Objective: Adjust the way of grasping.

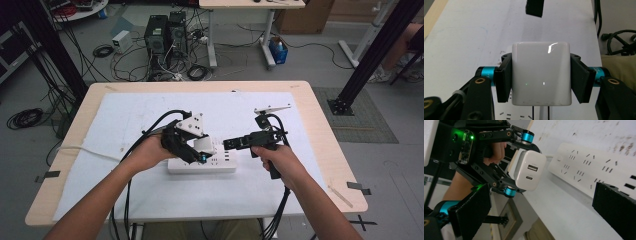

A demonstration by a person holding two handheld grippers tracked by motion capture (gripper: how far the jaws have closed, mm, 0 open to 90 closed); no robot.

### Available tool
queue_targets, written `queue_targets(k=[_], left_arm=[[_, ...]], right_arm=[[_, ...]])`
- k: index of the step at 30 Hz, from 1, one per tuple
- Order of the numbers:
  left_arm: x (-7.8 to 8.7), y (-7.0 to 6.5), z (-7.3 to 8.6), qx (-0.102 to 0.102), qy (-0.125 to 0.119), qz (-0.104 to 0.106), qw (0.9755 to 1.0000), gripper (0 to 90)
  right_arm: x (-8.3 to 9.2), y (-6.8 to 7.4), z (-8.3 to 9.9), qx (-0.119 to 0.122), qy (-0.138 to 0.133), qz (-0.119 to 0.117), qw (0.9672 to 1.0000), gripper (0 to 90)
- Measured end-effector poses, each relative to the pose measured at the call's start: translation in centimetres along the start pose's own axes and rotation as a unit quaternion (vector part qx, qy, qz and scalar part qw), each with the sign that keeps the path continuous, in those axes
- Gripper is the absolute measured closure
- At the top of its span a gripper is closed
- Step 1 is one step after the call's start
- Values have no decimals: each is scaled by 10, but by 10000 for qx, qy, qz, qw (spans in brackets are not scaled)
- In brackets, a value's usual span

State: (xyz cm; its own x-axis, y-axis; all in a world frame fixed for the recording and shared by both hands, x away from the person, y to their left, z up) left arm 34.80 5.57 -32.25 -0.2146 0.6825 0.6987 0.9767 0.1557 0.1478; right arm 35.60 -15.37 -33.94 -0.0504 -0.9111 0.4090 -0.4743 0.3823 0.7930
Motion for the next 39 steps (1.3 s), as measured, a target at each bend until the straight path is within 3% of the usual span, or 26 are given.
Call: queue_targets(k=[10, 23, 25, 28, 30, 34, 35, 39], left_arm=[[-4, -2, -6, -113, -8, -43, 9999, 425], [-10, -4, -14, -274, 37, -128, 9995, 424], [-10, -4, -14, -281, 55, -138, 9995, 425], [-11, -4, -15, -303, 58, -128, 9994, 425], [-11, -5, -16, -296, 35, -140, 9995, 425], [-12, -5, -17, -344, 57, -185, 9992, 425], [-12, -5, -17, -357, 73, -192, 9992, 425], [-12, -7, -18, -422, 97, -233, 9988, 425]], right_arm=[[-12, -5, -6, -535, 35, -270, 9982, 16], [-31, -9, -11, -709, 137, -366, 9967, 58], [-32, -9, -11, -680, 147, -393, 9968, 161], [-34, -9, -12, -655, 93, -489, 9966, 180], [-34, -9, -12, -658, 66, -545, 9963, 252], [-36, -9, -12, -671, 93, -573, 9961, 291], [-36, -10, -12, -672, 95, -572, 9961, 336], [-39, -10, -11, -682, 143, -673, 9953, 365]])
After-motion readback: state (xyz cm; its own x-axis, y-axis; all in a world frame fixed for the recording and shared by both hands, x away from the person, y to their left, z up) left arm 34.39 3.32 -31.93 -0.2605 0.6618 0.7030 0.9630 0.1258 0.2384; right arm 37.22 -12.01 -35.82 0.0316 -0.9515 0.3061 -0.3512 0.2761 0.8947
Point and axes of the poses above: each handheld gripper's, and its own axes: x roughly backward along the jaws, z roughly out of its underside, y roughly to its left, the point moved 3 cm from there along -x, roughly forward along the jaws, and after that the axes turned 2 degrees about -z, right-handed, at the moved point
